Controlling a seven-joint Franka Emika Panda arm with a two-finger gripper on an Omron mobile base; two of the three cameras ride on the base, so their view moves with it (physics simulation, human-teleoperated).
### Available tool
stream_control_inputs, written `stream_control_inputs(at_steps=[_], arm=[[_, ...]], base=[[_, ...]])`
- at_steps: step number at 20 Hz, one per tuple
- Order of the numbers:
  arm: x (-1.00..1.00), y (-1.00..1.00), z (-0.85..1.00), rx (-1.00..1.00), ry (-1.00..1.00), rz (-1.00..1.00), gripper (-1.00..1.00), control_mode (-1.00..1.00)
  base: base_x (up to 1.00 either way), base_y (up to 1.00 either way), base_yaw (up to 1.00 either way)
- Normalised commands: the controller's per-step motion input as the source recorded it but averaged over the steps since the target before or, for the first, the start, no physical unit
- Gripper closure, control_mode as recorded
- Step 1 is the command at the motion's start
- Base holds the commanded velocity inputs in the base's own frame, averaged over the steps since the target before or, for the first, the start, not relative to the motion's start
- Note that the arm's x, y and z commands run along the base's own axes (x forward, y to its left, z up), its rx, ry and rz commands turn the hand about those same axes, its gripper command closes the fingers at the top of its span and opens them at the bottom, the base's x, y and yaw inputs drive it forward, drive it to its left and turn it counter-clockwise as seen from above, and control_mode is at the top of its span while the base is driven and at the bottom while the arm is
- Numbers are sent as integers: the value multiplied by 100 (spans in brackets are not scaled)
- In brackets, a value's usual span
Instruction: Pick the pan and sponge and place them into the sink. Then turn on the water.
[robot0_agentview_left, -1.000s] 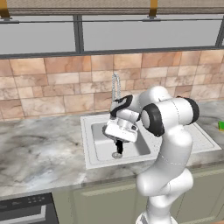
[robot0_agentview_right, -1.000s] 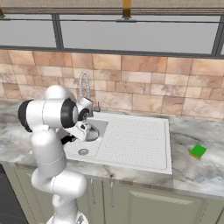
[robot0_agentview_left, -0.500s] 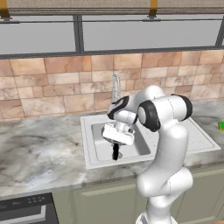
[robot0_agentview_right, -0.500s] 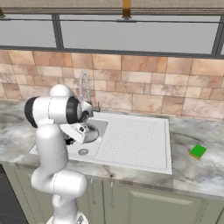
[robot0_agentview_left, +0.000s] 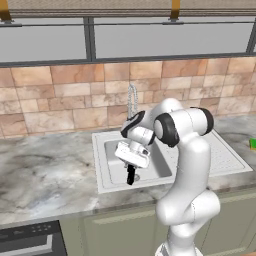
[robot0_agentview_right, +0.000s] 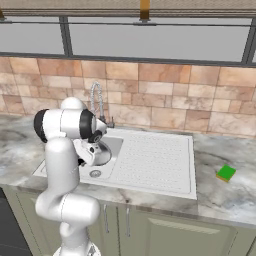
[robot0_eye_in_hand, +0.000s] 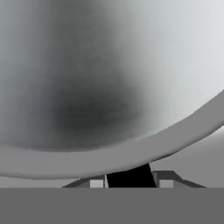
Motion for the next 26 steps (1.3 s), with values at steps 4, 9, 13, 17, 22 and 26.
stream_control_inputs(at_steps=[4,9,13,17,22,26], arm=[[82,7,-24,0,6,-18,100,-100],[55,11,-33,0,7,-15,-100,-100],[25,7,-10,0,2,-11,-100,-100],[16,0,0,-1,0,-10,-100,-100],[46,0,0,-4,2,-14,-100,-100],[35,0,-1,-6,3,-12,-100,-100]], base=[[0,0,0],[0,0,0],[0,0,0],[0,0,0],[0,0,0],[0,0,0]])
